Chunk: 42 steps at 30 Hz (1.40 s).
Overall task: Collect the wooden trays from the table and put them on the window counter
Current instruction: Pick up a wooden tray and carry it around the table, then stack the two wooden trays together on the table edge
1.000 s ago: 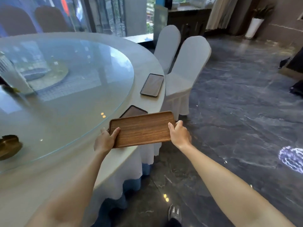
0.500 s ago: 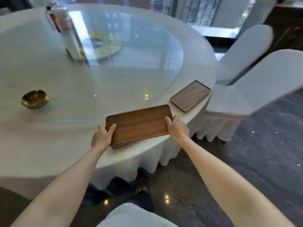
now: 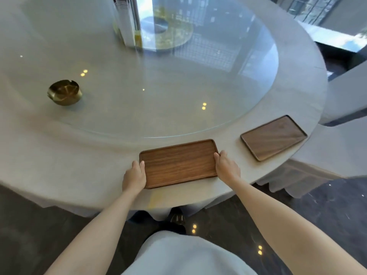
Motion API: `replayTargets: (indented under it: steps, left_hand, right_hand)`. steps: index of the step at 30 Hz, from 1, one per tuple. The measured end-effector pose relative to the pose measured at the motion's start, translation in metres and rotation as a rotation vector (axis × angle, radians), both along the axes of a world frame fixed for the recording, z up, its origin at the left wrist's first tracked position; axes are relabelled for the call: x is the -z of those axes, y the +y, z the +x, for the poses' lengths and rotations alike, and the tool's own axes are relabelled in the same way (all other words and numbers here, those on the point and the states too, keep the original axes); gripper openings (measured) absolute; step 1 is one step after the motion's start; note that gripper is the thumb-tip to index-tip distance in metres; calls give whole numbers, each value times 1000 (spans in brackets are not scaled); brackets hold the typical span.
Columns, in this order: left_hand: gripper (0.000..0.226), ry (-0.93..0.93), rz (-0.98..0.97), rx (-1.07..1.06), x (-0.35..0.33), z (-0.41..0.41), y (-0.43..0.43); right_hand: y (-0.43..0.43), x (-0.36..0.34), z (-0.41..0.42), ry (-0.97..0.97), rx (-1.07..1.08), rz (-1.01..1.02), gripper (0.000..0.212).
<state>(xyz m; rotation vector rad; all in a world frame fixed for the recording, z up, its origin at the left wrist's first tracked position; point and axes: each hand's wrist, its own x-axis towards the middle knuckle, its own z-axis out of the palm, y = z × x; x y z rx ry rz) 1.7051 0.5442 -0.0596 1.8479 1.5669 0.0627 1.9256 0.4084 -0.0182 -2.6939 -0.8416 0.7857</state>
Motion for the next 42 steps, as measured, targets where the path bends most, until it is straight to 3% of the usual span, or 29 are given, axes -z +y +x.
replayTargets:
  steps: [9, 16, 27, 30, 34, 42]
  left_hand:
    - [40, 102, 81, 63, 10, 7, 3]
    - [40, 145, 191, 68, 11, 9, -8]
    - [45, 146, 119, -13, 6, 10, -5]
    - [36, 79, 203, -77, 0, 11, -4]
    - [33, -48, 334, -43, -25, 44, -1]
    - [33, -121, 319, 166, -58, 161, -36]
  right_hand:
    - [2, 18, 14, -27, -136, -95, 29]
    - [-7, 24, 24, -159, -230, -111, 27]
    - [-8, 23, 29, -153, -239, -121, 31]
    - [-6, 17, 41, -137, -199, -130, 37]
    - [-1, 3, 60, -154, -177, -134, 44]
    - [-12, -26, 133, -217, -76, -18, 34]
